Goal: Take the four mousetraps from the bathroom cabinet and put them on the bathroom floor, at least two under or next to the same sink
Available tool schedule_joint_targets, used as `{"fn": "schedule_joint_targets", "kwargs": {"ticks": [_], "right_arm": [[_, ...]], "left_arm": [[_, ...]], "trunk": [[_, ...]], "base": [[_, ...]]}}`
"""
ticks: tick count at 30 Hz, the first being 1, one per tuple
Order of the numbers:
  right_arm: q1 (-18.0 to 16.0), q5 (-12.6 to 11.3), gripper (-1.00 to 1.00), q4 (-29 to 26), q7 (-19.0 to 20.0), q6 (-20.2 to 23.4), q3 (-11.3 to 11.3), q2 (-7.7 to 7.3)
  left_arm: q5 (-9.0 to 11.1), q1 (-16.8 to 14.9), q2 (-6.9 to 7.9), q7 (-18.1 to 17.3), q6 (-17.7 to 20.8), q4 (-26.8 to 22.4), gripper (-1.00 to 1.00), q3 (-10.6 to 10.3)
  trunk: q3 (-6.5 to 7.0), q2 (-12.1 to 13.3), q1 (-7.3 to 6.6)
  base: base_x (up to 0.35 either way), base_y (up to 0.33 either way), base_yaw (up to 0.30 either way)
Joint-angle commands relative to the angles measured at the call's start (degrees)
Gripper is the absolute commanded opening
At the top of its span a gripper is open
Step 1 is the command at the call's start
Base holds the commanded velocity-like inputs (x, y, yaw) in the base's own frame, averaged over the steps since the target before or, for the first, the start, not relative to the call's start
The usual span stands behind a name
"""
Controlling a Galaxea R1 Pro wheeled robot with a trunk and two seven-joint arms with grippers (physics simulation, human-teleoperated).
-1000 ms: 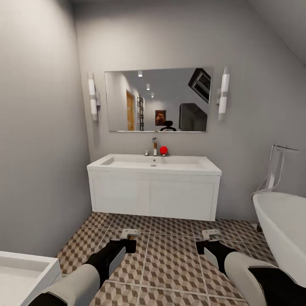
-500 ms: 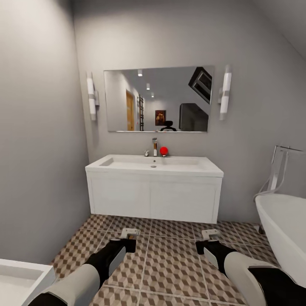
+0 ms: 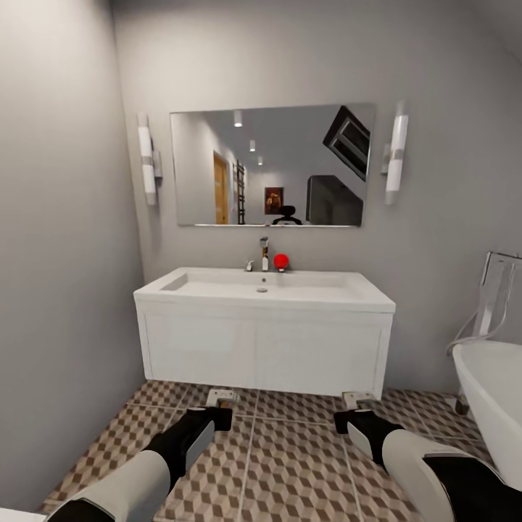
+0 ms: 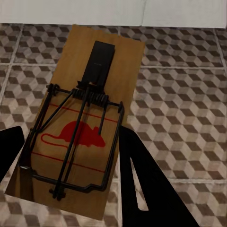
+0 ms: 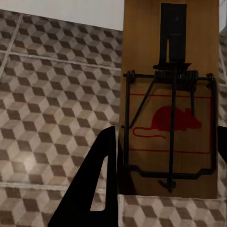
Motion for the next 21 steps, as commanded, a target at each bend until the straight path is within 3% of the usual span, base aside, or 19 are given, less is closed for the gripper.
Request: {"fn": "schedule_joint_targets", "kwargs": {"ticks": [1, 10, 21], "right_arm": [[-0.1, 0.4, -1.00, 0.1, -0.2, 0.2, 0.0, 0.01], [-0.1, 0.5, -1.00, 0.1, -0.4, 0.2, 0.0, 0.20], [2.3, 0.5, -1.00, 0.1, -1.0, -0.2, 0.0, -0.16]], "left_arm": [[0.6, 0.0, 0.04, 0.4, 0.3, -0.1, -1.00, -0.5], [0.8, 0.0, 0.04, 0.5, 1.0, 0.2, -1.00, -0.5], [0.8, 0.0, -0.92, -0.2, 0.7, 3.0, -1.00, -0.6]], "trunk": [[-0.07, 0.0, 0.03], [-0.07, 0.0, 0.03], [-0.07, 0.0, 0.03]], "base": [[0.321, 0.000, 0.000], [0.295, 0.000, 0.000], [0.039, 0.000, 0.000]]}}
